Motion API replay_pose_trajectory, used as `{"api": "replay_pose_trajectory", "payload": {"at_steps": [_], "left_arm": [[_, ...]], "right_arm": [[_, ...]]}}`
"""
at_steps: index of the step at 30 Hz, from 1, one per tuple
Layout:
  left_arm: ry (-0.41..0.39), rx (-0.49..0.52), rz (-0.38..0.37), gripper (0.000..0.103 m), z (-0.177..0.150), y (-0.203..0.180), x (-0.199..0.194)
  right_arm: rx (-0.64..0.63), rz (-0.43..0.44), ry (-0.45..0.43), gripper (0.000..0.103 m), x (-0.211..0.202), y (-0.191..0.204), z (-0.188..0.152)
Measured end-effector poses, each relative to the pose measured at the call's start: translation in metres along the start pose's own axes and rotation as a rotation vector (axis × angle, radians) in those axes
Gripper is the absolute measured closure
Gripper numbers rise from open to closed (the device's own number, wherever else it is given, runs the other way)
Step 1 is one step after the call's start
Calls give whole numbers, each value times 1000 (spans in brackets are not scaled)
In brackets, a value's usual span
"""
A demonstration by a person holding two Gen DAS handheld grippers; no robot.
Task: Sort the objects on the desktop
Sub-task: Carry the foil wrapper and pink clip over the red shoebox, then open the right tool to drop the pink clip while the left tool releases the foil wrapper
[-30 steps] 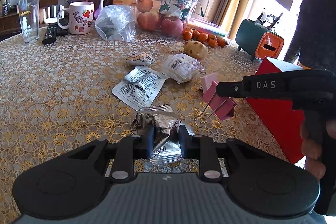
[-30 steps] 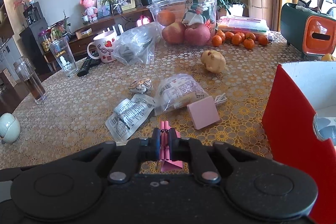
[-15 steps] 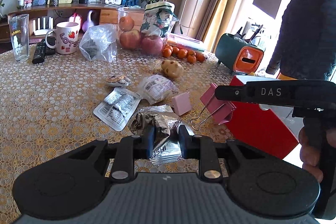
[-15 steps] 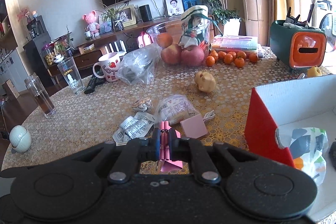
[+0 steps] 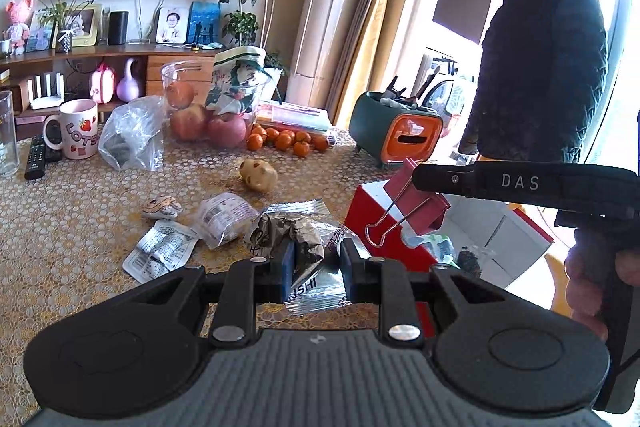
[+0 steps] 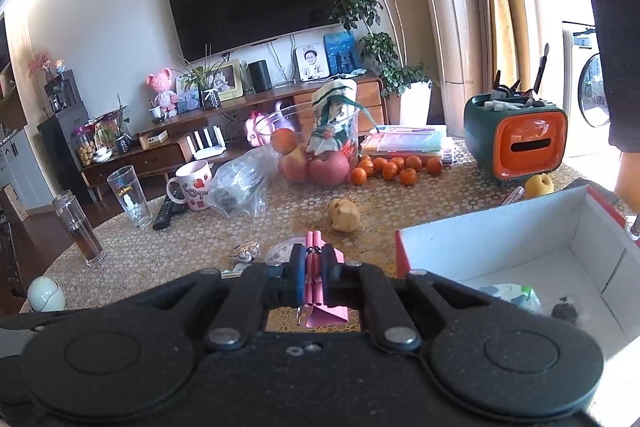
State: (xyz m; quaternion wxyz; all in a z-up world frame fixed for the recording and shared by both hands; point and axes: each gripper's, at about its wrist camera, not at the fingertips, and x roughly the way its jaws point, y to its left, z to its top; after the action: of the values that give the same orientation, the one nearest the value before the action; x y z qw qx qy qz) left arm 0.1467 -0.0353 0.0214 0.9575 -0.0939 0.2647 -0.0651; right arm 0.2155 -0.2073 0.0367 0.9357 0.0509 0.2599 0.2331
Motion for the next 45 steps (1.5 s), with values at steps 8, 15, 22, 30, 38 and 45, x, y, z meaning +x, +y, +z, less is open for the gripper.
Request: {"api": "replay_pose_trajectory", "payload": {"at_steps": [8, 15, 22, 30, 38, 45], "left_arm": [[-13, 62, -54, 80, 12, -43, 7], [-4, 112, -98, 80, 18, -78, 23], [27, 162, -132, 80, 21, -109, 49], [92, 234, -154, 80, 13, -140, 87], [144, 299, -171, 80, 8, -163, 125], [198, 315, -188, 80, 2, -174, 151]], "right_arm": [[17, -54, -53, 96, -28, -34, 7], [48, -108, -72, 96, -42, -71, 6], [93, -157, -66, 96, -44, -107, -1], [138, -222, -23, 96, -32, -146, -18], [200, -292, 18, 96, -20, -186, -34], [215, -320, 34, 96, -12, -202, -42]]}}
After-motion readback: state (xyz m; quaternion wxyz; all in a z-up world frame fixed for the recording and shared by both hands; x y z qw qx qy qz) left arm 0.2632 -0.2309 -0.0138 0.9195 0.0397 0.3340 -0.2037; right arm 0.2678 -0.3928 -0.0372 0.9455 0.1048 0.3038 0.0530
